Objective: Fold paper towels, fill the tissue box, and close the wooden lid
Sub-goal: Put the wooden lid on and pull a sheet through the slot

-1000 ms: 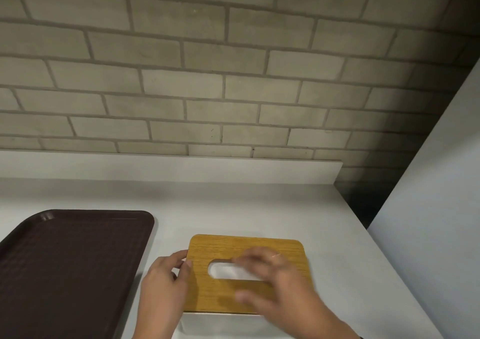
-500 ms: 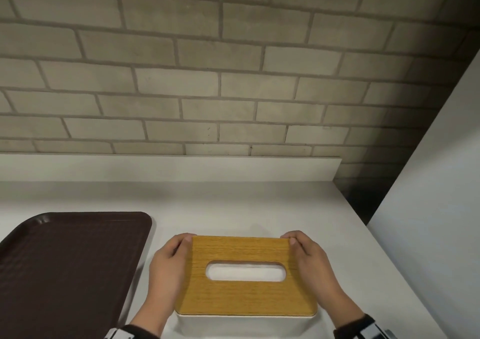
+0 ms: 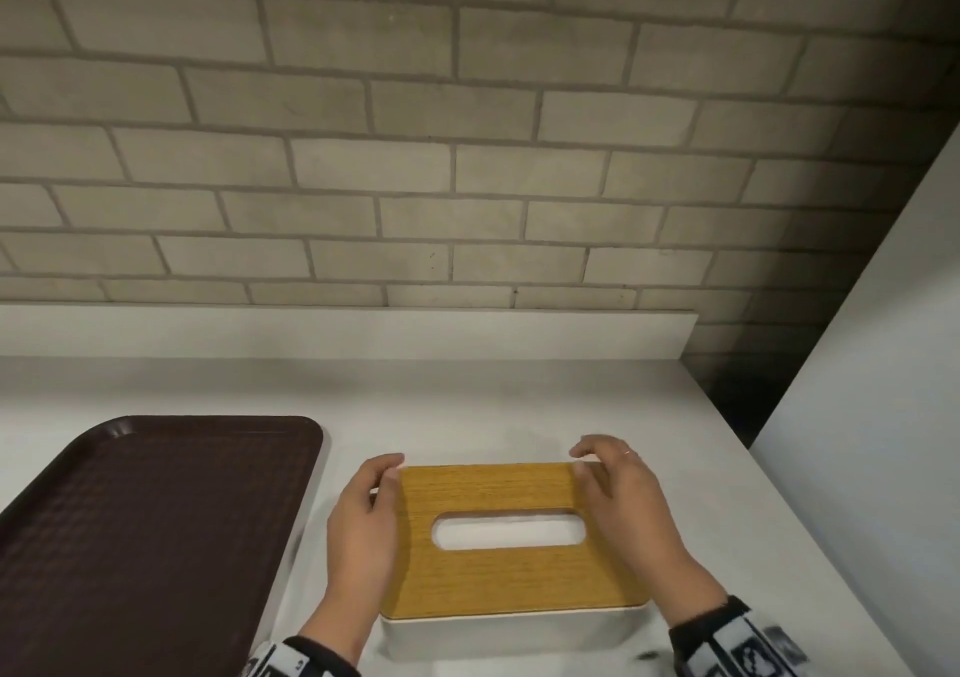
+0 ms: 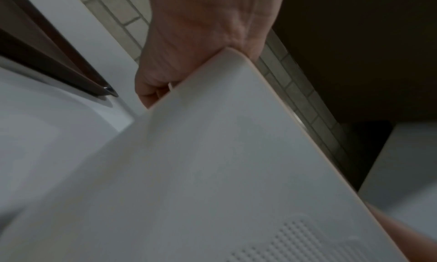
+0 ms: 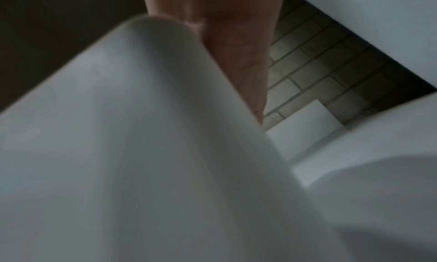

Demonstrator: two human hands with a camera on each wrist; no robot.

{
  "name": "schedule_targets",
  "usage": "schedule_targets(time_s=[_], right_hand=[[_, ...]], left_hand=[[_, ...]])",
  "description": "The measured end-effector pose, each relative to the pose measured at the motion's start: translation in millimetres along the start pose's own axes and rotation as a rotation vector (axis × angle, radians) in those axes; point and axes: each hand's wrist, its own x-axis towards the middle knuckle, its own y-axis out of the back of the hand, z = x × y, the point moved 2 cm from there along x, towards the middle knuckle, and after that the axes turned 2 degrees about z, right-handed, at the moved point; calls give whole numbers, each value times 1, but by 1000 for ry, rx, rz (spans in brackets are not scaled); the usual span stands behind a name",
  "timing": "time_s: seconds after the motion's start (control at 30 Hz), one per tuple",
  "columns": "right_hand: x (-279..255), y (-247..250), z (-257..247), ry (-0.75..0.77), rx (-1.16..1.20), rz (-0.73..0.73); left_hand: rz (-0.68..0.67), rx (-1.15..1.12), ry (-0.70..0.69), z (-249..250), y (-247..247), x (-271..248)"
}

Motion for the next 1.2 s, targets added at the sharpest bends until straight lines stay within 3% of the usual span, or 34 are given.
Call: schedule_targets(time_s=[0.1,0.2,0.27,0.4,0.5,0.63,0.8,0.9,1.2], right_hand=[[-20,0,-25,422,-293,108],[-31,-5,-36,525,-439,28],[-28,-5,-37,538,-502,-21],[-17,-7,-46,553,-793,-196],[-10,-16,-54,573,-899,-341],[-8,-15,-74,635,-942,-430],[-3,-19,-63,574,-926,-479],[1,-26,-44,581,-879,-380],[5,-30,-42,669,-822,-322]], left_hand=[[39,227,-393,12,5,-10],[-153,523,-840,14,-2,-21],[-317,692,-945,17,-6,-25],[-562,1051,-882,37,-11,-17],[-630,1296,-902,50,-20,-15],[-753,1456,-786,60,-31,-16],[-794,1456,-780,55,-39,-9],[-788,1400,-813,50,-38,-6],[-819,1319,-862,53,-38,3]])
